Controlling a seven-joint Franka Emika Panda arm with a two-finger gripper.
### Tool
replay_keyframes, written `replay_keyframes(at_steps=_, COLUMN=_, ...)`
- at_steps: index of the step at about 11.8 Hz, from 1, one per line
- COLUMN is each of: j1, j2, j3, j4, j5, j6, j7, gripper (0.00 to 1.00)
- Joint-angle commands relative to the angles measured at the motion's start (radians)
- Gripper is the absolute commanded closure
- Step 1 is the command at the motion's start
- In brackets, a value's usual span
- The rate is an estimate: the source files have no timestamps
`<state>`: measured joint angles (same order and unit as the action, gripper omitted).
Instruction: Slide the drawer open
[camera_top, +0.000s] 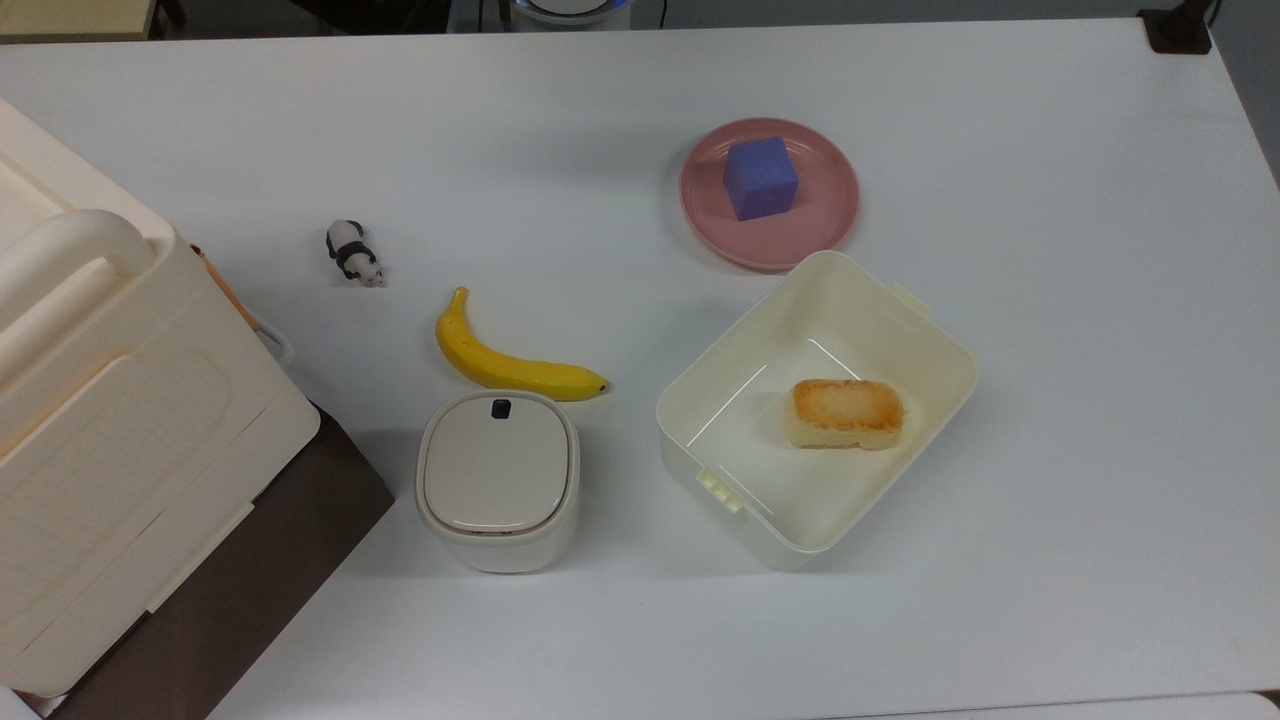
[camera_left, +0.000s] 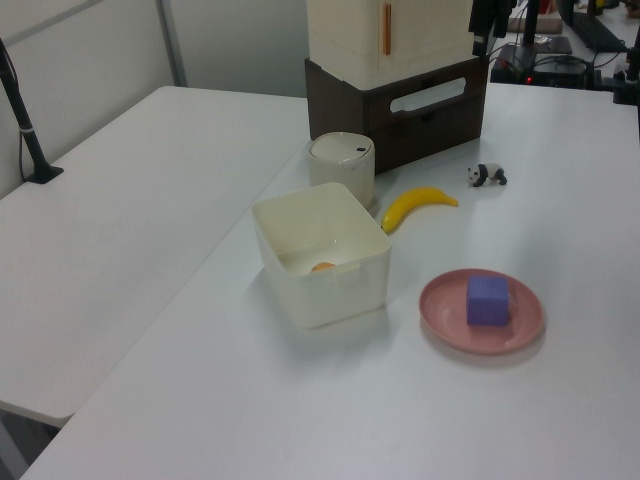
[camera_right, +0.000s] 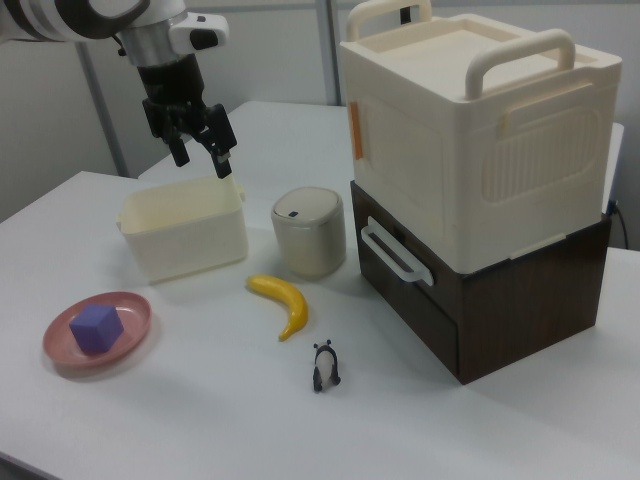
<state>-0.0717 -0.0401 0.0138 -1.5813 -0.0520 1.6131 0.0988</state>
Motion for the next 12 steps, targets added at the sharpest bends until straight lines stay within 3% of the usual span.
replay_keyframes(at_steps=1, j1=0.016, j2=-0.004, j3=-0.008, j4=-0.002, j5=0.020, j6=-0.004, j7=-0.004, gripper=0.00)
replay_keyframes(at_steps=10, j1=0.023, j2=-0.003, j3=-0.006, j4=-0.006, j5=0.021, j6=-0.002, j7=-0.002, gripper=0.00)
replay_keyframes(at_steps=12, j1=0.045, j2=0.002, j3=-0.012, j4=-0.005, j5=0.018, j6=0.001, j7=0.054, gripper=0.00)
